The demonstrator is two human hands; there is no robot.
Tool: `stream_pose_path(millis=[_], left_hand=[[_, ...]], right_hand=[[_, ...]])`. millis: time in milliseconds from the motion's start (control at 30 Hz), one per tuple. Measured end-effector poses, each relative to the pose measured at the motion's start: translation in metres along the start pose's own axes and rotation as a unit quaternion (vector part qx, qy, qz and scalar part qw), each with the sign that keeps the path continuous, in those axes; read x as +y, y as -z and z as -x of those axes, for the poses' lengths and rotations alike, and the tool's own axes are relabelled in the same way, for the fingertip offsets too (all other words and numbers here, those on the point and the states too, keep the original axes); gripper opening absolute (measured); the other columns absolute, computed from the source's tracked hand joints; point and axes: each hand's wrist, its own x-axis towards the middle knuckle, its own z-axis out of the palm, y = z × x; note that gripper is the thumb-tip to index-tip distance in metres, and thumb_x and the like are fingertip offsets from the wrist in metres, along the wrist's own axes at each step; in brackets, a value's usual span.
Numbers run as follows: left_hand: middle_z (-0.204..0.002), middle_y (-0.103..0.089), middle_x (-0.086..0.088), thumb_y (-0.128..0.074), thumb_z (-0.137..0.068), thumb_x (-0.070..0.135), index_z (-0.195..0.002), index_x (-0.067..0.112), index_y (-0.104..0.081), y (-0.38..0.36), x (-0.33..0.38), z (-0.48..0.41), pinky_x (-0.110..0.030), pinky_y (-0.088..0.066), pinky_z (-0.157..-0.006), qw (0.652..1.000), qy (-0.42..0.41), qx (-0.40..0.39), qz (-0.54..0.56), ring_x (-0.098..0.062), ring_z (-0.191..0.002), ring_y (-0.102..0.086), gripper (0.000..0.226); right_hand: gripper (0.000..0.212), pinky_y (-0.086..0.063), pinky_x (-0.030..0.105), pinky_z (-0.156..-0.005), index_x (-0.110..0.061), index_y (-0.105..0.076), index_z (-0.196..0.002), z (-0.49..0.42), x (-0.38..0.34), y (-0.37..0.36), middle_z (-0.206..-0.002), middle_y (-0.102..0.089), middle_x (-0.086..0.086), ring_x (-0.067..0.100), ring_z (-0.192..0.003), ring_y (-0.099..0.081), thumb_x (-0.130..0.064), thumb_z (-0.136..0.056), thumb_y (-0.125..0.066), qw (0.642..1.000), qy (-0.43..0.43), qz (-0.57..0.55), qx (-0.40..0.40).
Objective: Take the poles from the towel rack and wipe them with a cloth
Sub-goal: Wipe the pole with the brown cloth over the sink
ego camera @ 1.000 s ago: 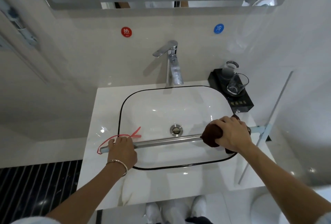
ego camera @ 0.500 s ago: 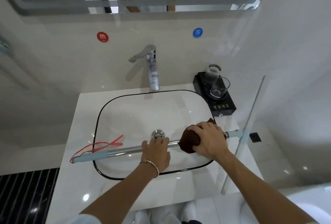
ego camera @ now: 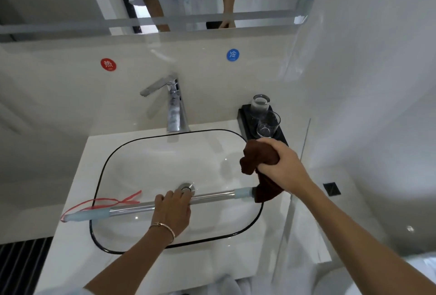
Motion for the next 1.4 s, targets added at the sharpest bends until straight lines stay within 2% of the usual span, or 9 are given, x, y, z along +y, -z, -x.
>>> stream_pose_path(millis=[200, 400, 567, 733, 800, 900, 1133, 1267, 1400], left_hand=[[-0.062, -0.057, 0.000, -0.084, -0.043, 0.017, -0.082, 0.017, -0.067, -0.001, 0.004, -0.003, -0.031, -0.042, -0.051, 1.000, 0.011, -0.010, -0.014, -0.024, -0.050, -0.055, 0.042], [-0.060, -0.055, -0.001, -0.082, -0.045, 0.011, -0.084, 0.017, -0.068, -0.005, 0.001, -0.008, -0.030, -0.040, -0.050, 1.000, 0.013, -0.010, -0.020, -0.022, -0.047, -0.053, 0.042], [-0.060, -0.055, -0.004, -0.075, -0.042, 0.000, -0.083, 0.013, -0.066, -0.003, 0.002, -0.008, -0.031, -0.040, -0.049, 1.000, 0.006, -0.016, -0.025, -0.023, -0.045, -0.050, 0.044], [-0.083, -0.064, -0.006, -0.074, -0.056, 0.010, -0.099, 0.017, -0.065, 0.003, -0.003, -0.011, -0.035, -0.042, -0.057, 0.997, 0.003, -0.073, -0.001, -0.024, -0.059, -0.059, 0.044], [-0.111, -0.060, -0.001, -0.052, -0.082, 0.018, -0.120, 0.021, -0.050, 0.005, -0.006, -0.017, -0.035, -0.042, -0.073, 0.994, 0.012, -0.108, -0.001, -0.024, -0.086, -0.064, 0.039], [-0.122, -0.056, -0.001, -0.042, -0.089, 0.027, -0.126, 0.019, -0.045, 0.004, -0.010, -0.026, -0.034, -0.045, -0.085, 0.986, -0.005, -0.164, 0.031, -0.025, -0.102, -0.062, 0.038], [-0.123, -0.059, -0.001, -0.047, -0.082, 0.032, -0.123, 0.024, -0.050, 0.010, -0.029, -0.025, -0.027, -0.047, -0.090, 0.942, -0.031, -0.304, 0.140, -0.023, -0.110, -0.057, 0.041], [-0.112, -0.062, -0.004, -0.046, -0.081, 0.030, -0.107, 0.019, -0.058, 0.016, -0.040, -0.028, -0.024, -0.045, -0.080, 0.927, -0.050, -0.345, 0.137, -0.023, -0.103, -0.060, 0.031], [-0.111, -0.063, -0.004, -0.045, -0.080, 0.030, -0.102, 0.019, -0.060, 0.017, -0.040, -0.025, -0.025, -0.045, -0.080, 0.920, -0.075, -0.365, 0.124, -0.024, -0.103, -0.060, 0.029]], right_hand=[[0.060, -0.043, 0.036, -0.089, -0.039, -0.050, -0.124, 0.006, 0.048, -0.016, -0.114, -0.056, -0.004, 0.020, -0.109, -0.052, -0.044, -0.066, -0.063, 0.955, -0.074, 0.275, -0.083], [0.049, -0.042, 0.031, -0.079, -0.040, -0.054, -0.117, -0.002, 0.054, -0.016, -0.105, -0.058, -0.008, 0.014, -0.097, -0.055, -0.033, -0.071, -0.069, 0.974, -0.078, 0.204, -0.058], [0.041, -0.053, 0.040, -0.082, -0.035, -0.061, -0.103, -0.003, 0.024, -0.039, -0.094, -0.067, -0.003, 0.015, -0.079, -0.066, -0.010, -0.071, -0.067, 0.994, -0.096, -0.042, -0.040], [0.058, -0.039, 0.041, -0.098, -0.037, -0.048, -0.128, -0.003, -0.001, -0.079, -0.120, -0.055, -0.003, 0.022, -0.112, -0.051, -0.042, -0.073, -0.062, 0.942, -0.066, 0.318, -0.087], [0.057, -0.033, 0.043, -0.104, -0.035, -0.045, -0.131, 0.001, -0.014, -0.093, -0.125, -0.053, -0.002, 0.023, -0.117, -0.047, -0.042, -0.076, -0.061, 0.940, -0.074, 0.326, -0.065], [0.057, -0.032, 0.044, -0.106, -0.033, -0.042, -0.132, 0.014, -0.037, -0.125, -0.127, -0.051, 0.000, 0.024, -0.119, -0.046, -0.038, -0.078, -0.060, 0.950, -0.061, 0.300, -0.059], [0.086, -0.054, 0.052, -0.081, -0.036, -0.052, -0.117, 0.045, -0.055, -0.157, -0.109, -0.065, 0.003, 0.027, -0.094, -0.065, -0.033, -0.037, -0.085, 0.929, 0.057, 0.366, 0.005], [0.089, -0.050, 0.057, -0.086, -0.034, -0.051, -0.121, 0.033, -0.043, -0.116, -0.117, -0.062, 0.008, 0.034, -0.101, -0.062, -0.023, -0.041, -0.086, 0.905, 0.044, 0.422, 0.023], [0.085, -0.056, 0.054, -0.073, -0.032, -0.055, -0.120, 0.030, -0.020, -0.088, -0.118, -0.061, 0.012, 0.041, -0.103, -0.061, -0.017, -0.043, -0.089, 0.869, 0.014, 0.493, -0.041]])
